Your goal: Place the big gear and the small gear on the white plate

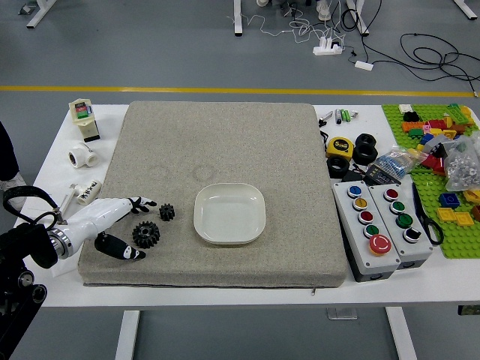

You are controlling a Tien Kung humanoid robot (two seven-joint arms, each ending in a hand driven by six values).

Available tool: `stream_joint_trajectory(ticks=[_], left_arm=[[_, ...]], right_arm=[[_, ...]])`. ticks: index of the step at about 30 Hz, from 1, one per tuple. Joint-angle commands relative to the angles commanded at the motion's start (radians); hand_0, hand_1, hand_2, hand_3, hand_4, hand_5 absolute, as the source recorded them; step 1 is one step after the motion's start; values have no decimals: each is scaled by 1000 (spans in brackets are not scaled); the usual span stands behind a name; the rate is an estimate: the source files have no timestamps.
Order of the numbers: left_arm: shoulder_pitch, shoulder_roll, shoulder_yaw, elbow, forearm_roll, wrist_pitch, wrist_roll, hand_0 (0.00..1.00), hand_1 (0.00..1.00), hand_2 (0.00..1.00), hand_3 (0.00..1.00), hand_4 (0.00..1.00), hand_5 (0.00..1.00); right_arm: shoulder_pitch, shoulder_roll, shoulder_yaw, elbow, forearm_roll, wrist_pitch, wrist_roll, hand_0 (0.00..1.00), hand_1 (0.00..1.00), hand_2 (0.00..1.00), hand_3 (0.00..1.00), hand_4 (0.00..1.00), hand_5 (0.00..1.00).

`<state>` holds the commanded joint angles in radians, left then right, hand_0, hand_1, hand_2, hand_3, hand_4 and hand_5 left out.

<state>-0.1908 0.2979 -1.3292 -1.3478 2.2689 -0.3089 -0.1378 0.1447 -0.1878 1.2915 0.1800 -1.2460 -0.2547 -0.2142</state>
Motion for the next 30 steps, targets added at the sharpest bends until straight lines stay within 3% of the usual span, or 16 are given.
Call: stream_joint_trajectory(ticks=[1, 7, 8, 13, 14, 19, 20, 25, 26, 30], left_arm=[[0, 0, 0, 1, 0, 1, 1, 526, 657, 711, 803, 956, 129], [1, 0, -1, 2, 0, 15, 9, 526, 657, 711, 803, 956, 129], [2, 0, 0, 0, 0, 13, 10, 394, 506, 531, 630, 822, 86], [2, 0, 2, -7, 0, 4, 11, 394, 506, 531, 630, 822, 86], [0, -1, 3, -8, 0, -1, 11, 352, 458, 497, 581, 762, 77], [-1, 0, 13, -10, 0, -14, 15, 352, 458, 497, 581, 762, 77], [-1, 0, 15, -11, 0, -15, 16, 320, 416, 470, 567, 748, 96], [-6, -2, 19, -17, 0, -16, 23, 320, 416, 470, 567, 748, 96], [-6, -2, 19, -19, 0, -17, 24, 298, 361, 440, 563, 716, 110], [-9, 1, 14, -36, 0, -17, 30, 298, 361, 440, 563, 716, 110]], right_arm=[[0, 0, 0, 0, 0, 0, 0, 657, 670, 749, 564, 758, 615], [1, 0, 2, 0, -4, 1, -1, 657, 670, 749, 564, 758, 615], [1, 0, 2, 0, -4, 1, -1, 657, 671, 749, 564, 757, 614], [1, 0, 4, 0, -6, 1, -1, 657, 671, 749, 564, 757, 614], [1, 0, 3, 0, -6, 1, -1, 657, 671, 749, 564, 757, 614], [2, 0, 2, 0, -4, 1, -1, 657, 671, 749, 564, 757, 614], [2, 0, 2, 0, -3, 1, -1, 657, 671, 749, 564, 757, 614], [3, 0, 1, 0, -4, 1, -1, 657, 671, 749, 564, 757, 614], [3, 0, 2, 0, -4, 1, -1, 657, 671, 749, 562, 757, 615], [3, 0, 1, 0, -3, 1, -1, 657, 671, 749, 562, 757, 615]])
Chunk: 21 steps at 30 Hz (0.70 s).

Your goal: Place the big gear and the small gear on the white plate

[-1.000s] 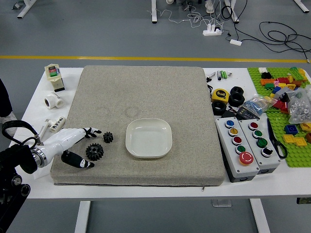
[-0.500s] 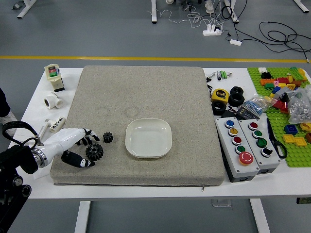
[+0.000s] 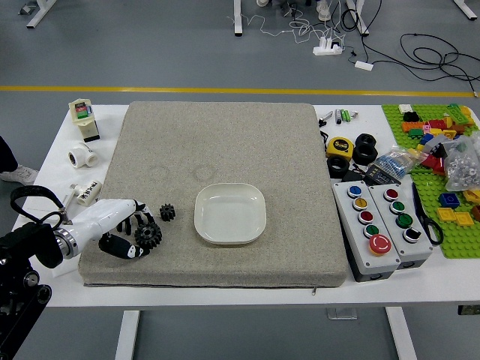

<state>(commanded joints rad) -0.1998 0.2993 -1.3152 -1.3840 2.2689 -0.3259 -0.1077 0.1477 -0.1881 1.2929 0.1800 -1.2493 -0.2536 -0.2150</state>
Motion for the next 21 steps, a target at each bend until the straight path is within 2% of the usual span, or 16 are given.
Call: stream_joint_trajectory(ticks=[7, 8, 13, 14, 18, 21], left_arm=[[-8, 8, -12, -45, 0, 6, 10, 286, 340, 431, 570, 723, 125], [-10, 10, -11, -57, 0, 8, 12, 283, 334, 431, 575, 809, 139], [-23, 10, 13, -95, 0, 18, 20, 283, 334, 431, 575, 809, 139], [-24, 10, 16, -97, 0, 19, 21, 281, 331, 431, 581, 855, 137], [-57, -4, 66, -95, 0, 48, 30, 281, 331, 431, 581, 855, 137], [-105, -35, 125, -70, 0, 93, 45, 282, 331, 436, 581, 854, 139]], right_arm=[[-1, 0, -1, 0, 0, 0, -1, 657, 670, 749, 563, 756, 615], [-3, 1, -1, 0, 0, 0, -1, 657, 671, 749, 563, 756, 615], [-6, 2, -2, 0, -1, 1, -2, 657, 671, 749, 563, 756, 615], [-6, 2, -2, 0, -1, 1, -2, 657, 670, 749, 562, 755, 614], [-8, 4, -4, 0, -1, 1, -4, 657, 670, 749, 562, 755, 614], [-9, 5, -8, 0, -3, 2, -6, 657, 670, 749, 562, 756, 614]])
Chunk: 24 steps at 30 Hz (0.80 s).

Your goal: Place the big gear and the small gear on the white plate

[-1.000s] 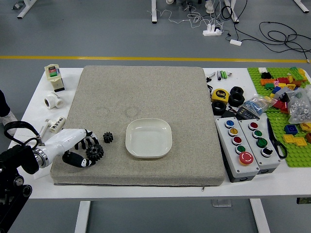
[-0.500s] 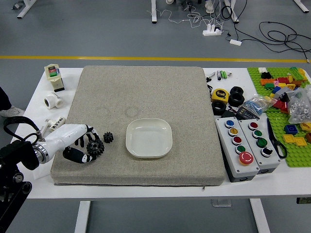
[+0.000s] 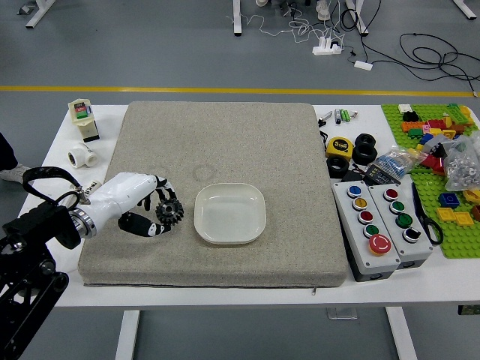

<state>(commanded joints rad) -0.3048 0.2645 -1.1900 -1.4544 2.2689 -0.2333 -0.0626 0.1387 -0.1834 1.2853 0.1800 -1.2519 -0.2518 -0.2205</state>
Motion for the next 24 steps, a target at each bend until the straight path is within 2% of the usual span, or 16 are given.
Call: stream_joint_trajectory(ticks=[4, 5, 7, 10, 11, 14, 16, 17, 22, 23, 24], left_arm=[[-62, -39, 76, 40, 0, 57, 16, 282, 331, 436, 581, 854, 139], [-72, -44, 89, 46, 0, 68, 19, 283, 341, 441, 585, 888, 175], [-106, -60, 133, 71, 0, 108, 23, 283, 341, 441, 585, 888, 175], [-164, -87, 201, 131, 0, 162, 30, 283, 341, 441, 585, 888, 175], [-177, -93, 215, 147, 0, 164, 33, 363, 531, 578, 698, 998, 311], [-212, -108, 249, 197, 0, 148, 40, 363, 531, 578, 698, 998, 311], [-217, -110, 254, 205, 0, 143, 40, 363, 531, 578, 698, 998, 311], [-225, -112, 261, 219, 0, 134, 39, 624, 757, 922, 877, 998, 396], [-237, -117, 272, 245, 0, 151, 14, 624, 757, 922, 877, 998, 396], [-236, -117, 271, 245, 0, 155, 11, 722, 844, 998, 951, 998, 437], [-233, -116, 264, 241, 0, 164, 7, 722, 844, 998, 951, 998, 437]], right_arm=[[0, 0, -7, 0, 5, 0, -1, 657, 670, 749, 562, 756, 614], [0, 0, -8, 0, 6, 0, -1, 657, 670, 749, 563, 756, 615], [1, 0, -12, 0, 9, -1, -1, 657, 670, 749, 563, 756, 615], [3, -1, -20, 0, 15, -1, 0, 657, 670, 749, 563, 756, 615], [3, -1, -23, 0, 17, -1, 0, 657, 671, 749, 563, 758, 615], [5, -2, -30, 0, 25, -2, 0, 657, 671, 749, 563, 758, 615], [6, -3, -31, 0, 28, -2, 1, 657, 671, 749, 563, 758, 615], [7, -3, -33, 0, 32, -2, 1, 657, 671, 749, 563, 758, 615], [11, -6, -34, 0, 35, -1, 3, 657, 671, 749, 563, 758, 615], [12, -6, -34, 0, 34, -1, 3, 657, 671, 750, 562, 758, 615], [12, -7, -32, 0, 33, -1, 3, 657, 671, 750, 562, 758, 615]])
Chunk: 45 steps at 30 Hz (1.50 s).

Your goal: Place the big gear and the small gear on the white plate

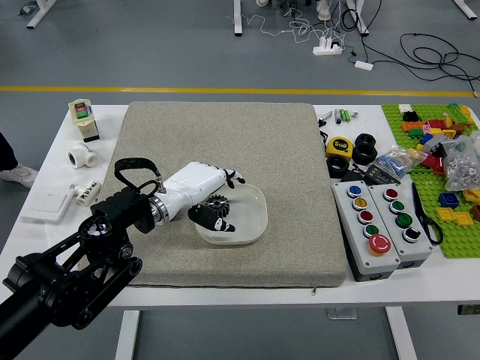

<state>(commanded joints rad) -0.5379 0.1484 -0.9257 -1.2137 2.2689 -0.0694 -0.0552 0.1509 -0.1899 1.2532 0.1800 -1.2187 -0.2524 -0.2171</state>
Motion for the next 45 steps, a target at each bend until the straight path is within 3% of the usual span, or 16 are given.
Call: stream_joint_trajectory(ticks=[3, 8, 10, 11, 13, 16, 17, 21, 28, 29, 34, 35, 40, 41, 45], left_arm=[[11, 3, -25, -15, 0, 20, -3, 722, 844, 998, 951, 998, 437], [46, 22, -127, -57, 0, 3, 18, 708, 820, 963, 914, 998, 405], [62, 34, -179, -67, 0, -28, 30, 708, 820, 963, 914, 998, 405], [69, 40, -196, -72, 0, -45, 33, 684, 788, 909, 854, 909, 251], [88, 58, -237, -85, 0, -109, 36, 684, 788, 909, 854, 909, 251], [116, 80, -269, -92, 0, -169, 35, 684, 788, 909, 854, 909, 251], [124, 85, -278, -91, 0, -185, 34, 595, 700, 788, 690, 871, 201], [140, 91, -289, -89, 0, -230, 36, 595, 700, 788, 690, 871, 201], [144, 63, -268, -40, 0, -198, 47, 578, 672, 751, 696, 860, 170], [144, 61, -267, -37, 0, -195, 48, 509, 594, 630, 645, 809, 149], [141, 53, -229, 4, 0, -145, 78, 509, 594, 630, 645, 809, 149], [142, 51, -224, 11, 0, -140, 83, 389, 491, 517, 606, 734, 131], [139, 50, -211, 17, 0, -110, 88, 389, 491, 517, 606, 734, 131], [137, 49, -211, 19, 0, -103, 87, 281, 341, 430, 561, 735, 151], [133, 43, -222, 32, 0, -80, 88, 281, 341, 430, 561, 735, 151]], right_arm=[[1, 0, 2, 0, -1, 0, 1, 657, 671, 750, 562, 758, 615], [0, -1, 4, 0, 3, -1, 2, 657, 671, 751, 562, 757, 615], [0, -1, 5, 0, 3, -1, 2, 657, 671, 751, 562, 757, 615], [-1, -1, 5, 0, 3, -1, 2, 657, 671, 751, 563, 757, 614], [-1, -1, 7, 0, 1, -1, 2, 657, 671, 751, 563, 757, 614], [-3, -1, 10, 0, 1, -2, 2, 657, 671, 751, 563, 757, 614], [-3, -1, 11, 0, 0, -2, 2, 658, 671, 751, 563, 757, 613], [-3, -1, 14, 0, -6, -2, 1, 658, 671, 751, 563, 757, 613], [-1, 0, 14, 0, -5, -3, 1, 657, 671, 751, 563, 757, 613], [-1, 0, 14, 0, -5, -3, 1, 657, 671, 751, 563, 757, 612], [0, 0, 12, 0, -2, -3, 1, 657, 671, 751, 563, 757, 612], [0, 0, 11, 0, -1, -3, 1, 657, 671, 751, 563, 757, 612], [1, -1, 13, 0, -1, -3, 1, 657, 671, 751, 563, 757, 612], [1, -1, 13, 0, -2, -3, 1, 657, 671, 752, 563, 758, 612], [2, -1, 13, 0, -5, -2, 1, 657, 671, 752, 563, 758, 612]])
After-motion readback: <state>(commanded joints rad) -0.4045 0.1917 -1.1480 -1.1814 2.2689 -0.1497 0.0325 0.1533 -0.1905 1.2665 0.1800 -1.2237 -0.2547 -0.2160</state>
